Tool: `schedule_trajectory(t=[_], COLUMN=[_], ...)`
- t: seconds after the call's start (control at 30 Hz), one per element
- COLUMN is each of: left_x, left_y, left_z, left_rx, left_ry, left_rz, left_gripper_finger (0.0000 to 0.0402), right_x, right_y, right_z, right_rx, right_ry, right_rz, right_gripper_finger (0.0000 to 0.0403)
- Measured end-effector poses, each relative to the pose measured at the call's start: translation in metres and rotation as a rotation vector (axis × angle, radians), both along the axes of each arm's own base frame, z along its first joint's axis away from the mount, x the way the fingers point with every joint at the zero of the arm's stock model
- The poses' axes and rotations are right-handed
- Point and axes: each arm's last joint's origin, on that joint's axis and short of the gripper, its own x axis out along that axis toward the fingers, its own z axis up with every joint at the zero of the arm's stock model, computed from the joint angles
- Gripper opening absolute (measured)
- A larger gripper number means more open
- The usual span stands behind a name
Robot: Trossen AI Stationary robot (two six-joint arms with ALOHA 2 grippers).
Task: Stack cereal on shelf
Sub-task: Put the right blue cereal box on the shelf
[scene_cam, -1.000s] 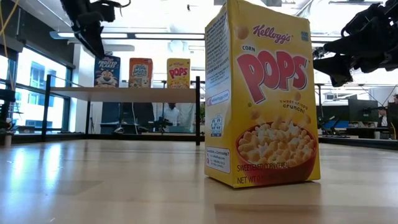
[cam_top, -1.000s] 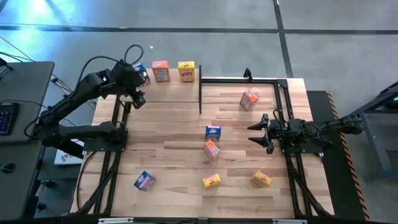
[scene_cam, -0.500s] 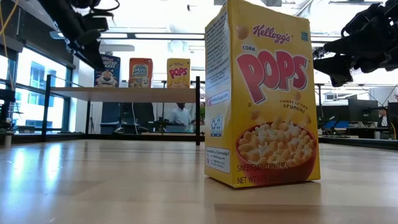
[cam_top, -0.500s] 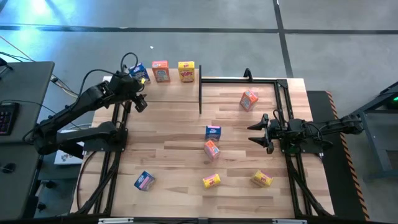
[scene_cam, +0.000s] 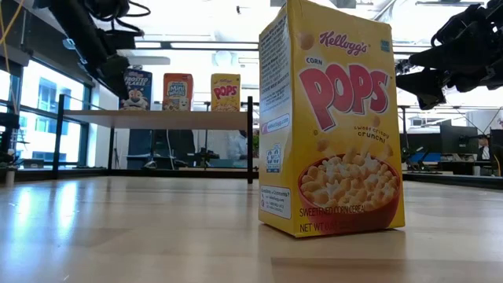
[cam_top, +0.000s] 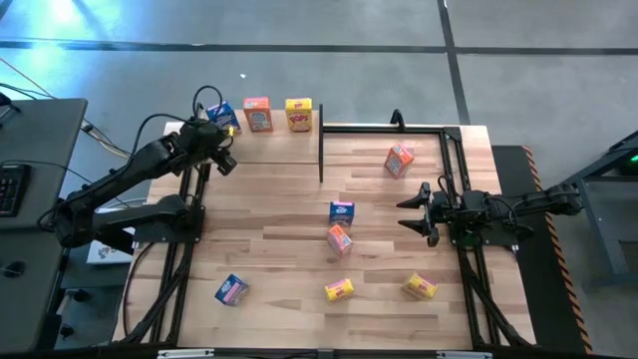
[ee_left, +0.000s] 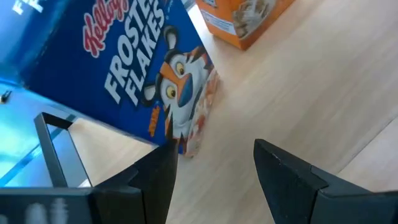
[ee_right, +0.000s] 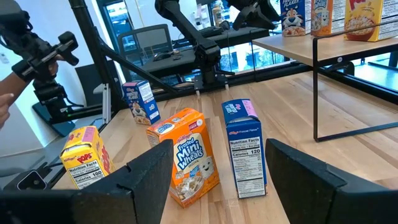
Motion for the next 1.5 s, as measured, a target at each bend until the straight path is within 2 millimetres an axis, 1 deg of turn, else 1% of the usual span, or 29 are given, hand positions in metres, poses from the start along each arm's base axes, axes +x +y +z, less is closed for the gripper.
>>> schedule_trajectory(t=[0.47, 0.97, 1.1, 1.23, 1.3, 1.43, 1.5], left_x=[-0.003, -0.007, -0.007, -0.014, -0.016, -0.012, -0.009], left_y=[0.002, 0.017, 0.015, 0.008, 0.004, -0.001, -0.002], left_z=[0.001, -0.003, -0.004, -0.007, -0.007, -0.006, -0.004], left_rx=[0.057, 0.046, 0.022, -0.038, -0.074, -0.151, -0.160], left_ry=[0.052, 0.072, 0.078, 0.082, 0.050, -0.065, -0.102], left_rz=[0.066, 0.149, 0.138, 0.176, 0.165, 0.063, 0.025], left_gripper_finger=[0.0203, 0.0203, 0.0203, 0.0203, 0.0203, 0.0203, 0.0203], right_x=[0.000, 0.000, 0.000, 0.000, 0.000, 0.000, 0.000], right_y=[0.000, 0.000, 0.000, 0.000, 0.000, 0.000, 0.000], right_z=[0.000, 0.000, 0.000, 0.000, 0.000, 0.000, 0.000], right_rx=[0.000, 0.000, 0.000, 0.000, 0.000, 0.000, 0.000], right_ry=[-0.001, 0.000, 0.000, 0.000, 0.000, 0.000, 0.000], right_rz=[0.000, 0.000, 0.000, 0.000, 0.000, 0.000, 0.000], right_gripper_finger=[0.0248, 0.0248, 0.0248, 0.0248, 0.0248, 0.0248, 0.0248])
